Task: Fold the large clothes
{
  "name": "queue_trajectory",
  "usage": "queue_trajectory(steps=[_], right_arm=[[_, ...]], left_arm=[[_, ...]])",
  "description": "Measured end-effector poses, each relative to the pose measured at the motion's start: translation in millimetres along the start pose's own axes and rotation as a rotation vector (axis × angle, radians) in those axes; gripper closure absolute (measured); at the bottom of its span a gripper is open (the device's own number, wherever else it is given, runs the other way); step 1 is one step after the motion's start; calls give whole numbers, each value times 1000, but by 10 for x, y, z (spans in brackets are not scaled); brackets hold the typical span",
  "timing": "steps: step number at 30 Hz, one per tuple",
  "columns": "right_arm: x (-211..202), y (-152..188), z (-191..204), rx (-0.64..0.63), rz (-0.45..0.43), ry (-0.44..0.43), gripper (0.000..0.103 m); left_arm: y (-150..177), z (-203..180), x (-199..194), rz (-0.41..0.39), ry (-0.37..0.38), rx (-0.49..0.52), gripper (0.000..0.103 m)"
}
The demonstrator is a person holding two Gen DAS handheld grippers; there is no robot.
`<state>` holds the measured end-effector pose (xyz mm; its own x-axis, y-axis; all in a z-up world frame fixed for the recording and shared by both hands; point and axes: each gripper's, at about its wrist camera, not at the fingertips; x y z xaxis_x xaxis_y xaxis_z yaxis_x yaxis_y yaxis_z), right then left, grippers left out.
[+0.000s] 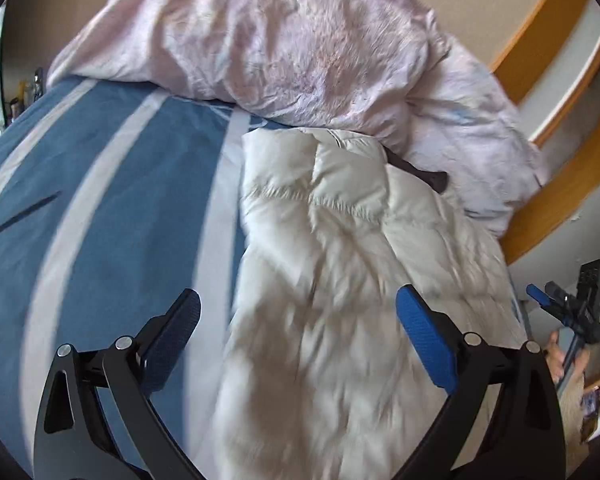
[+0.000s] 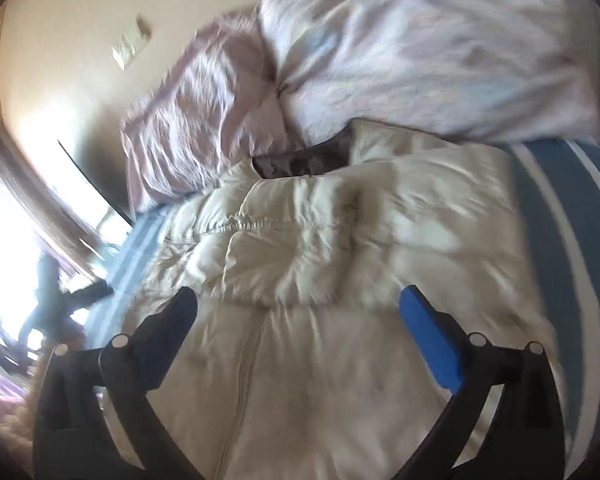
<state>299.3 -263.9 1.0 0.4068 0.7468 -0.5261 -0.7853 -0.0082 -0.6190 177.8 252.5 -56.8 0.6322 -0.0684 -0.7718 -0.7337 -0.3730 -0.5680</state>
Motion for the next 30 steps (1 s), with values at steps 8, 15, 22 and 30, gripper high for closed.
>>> queue_trajectory(steps=[8,15,22,30], right_arm=[[-939,717,-711,242,34,91,2],[-1160,1268,-1191,444,-1,3,2],[-1026,1446,-1348,508,47,-69,17],[-987,1455,-1248,468,93,-88,22]], left_arm=[[739,519,-317,110,123,-99,3],[1052,459,-265,185,223,-130,4],[1219,337,-188,227,246,-116,8],[1309,258,-185,255,297,-112,9]])
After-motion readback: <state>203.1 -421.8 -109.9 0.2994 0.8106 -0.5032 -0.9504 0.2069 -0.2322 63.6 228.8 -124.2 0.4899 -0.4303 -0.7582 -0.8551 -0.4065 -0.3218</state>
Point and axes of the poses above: each gripper's, at about its wrist camera, not at the fingertips, and x roughly the way its jaws point, z to its left, y to its underside, and after that the axes turned 13 degrees about -y, right-handed
